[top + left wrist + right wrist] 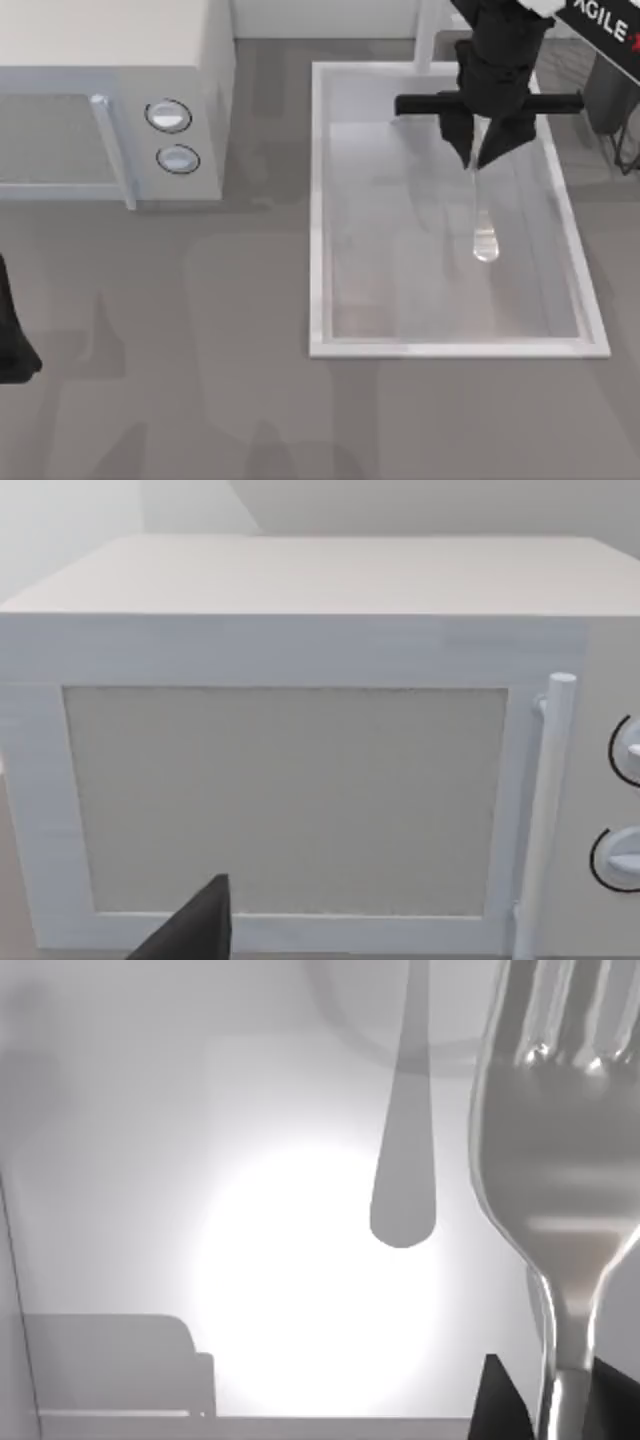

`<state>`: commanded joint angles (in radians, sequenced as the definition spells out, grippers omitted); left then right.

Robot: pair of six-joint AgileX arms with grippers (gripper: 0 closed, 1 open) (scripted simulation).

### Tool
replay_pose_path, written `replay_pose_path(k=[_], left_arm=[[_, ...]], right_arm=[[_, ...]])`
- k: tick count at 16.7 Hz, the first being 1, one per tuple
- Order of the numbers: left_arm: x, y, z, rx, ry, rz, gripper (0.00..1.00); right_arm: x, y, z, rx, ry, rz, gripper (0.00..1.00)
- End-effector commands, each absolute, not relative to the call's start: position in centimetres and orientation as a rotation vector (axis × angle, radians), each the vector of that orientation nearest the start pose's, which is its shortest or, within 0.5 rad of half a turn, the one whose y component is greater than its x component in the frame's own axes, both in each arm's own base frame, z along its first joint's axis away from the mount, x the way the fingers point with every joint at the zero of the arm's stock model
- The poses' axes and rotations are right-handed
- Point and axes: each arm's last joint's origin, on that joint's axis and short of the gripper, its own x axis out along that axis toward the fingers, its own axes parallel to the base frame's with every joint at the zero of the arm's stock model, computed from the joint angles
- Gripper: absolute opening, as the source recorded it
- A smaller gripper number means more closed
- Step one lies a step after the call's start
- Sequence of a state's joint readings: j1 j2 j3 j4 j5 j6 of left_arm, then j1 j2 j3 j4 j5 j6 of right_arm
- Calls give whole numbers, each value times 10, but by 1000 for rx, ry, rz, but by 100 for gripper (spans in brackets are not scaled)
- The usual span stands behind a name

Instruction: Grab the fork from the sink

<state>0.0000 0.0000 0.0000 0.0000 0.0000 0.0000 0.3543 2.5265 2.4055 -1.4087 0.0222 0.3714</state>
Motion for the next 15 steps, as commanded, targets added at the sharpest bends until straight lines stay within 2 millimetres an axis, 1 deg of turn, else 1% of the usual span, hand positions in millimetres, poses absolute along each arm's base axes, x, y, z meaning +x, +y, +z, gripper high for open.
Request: replay_pose_path(k=[1, 3, 5, 7, 9, 12, 14, 15], left_arm=[[106, -1, 160, 0, 0, 0, 100], [106, -1, 160, 0, 0, 0, 100], [106, -1, 160, 0, 0, 0, 100], [106, -1, 160, 0, 0, 0, 100], [106, -1, 160, 0, 0, 0, 100], [106, -1, 160, 0, 0, 0, 100], [106, -1, 160, 0, 0, 0, 100], [106, -1, 160, 0, 0, 0, 100]], right_arm=[[463, 177, 184, 3, 1527, -3, 0], [462, 165, 192, 4, 1525, -3, 0], [457, 140, 207, 4, 1523, -3, 0], [445, 108, 224, 3, 1530, -5, 0], [425, 72, 239, 1, 1547, -9, 0], [387, 25, 257, 3, 1569, -10, 0], [366, 3, 265, 6, 1570, -9, 0], [358, -5, 268, 7, 1570, -8, 0]])
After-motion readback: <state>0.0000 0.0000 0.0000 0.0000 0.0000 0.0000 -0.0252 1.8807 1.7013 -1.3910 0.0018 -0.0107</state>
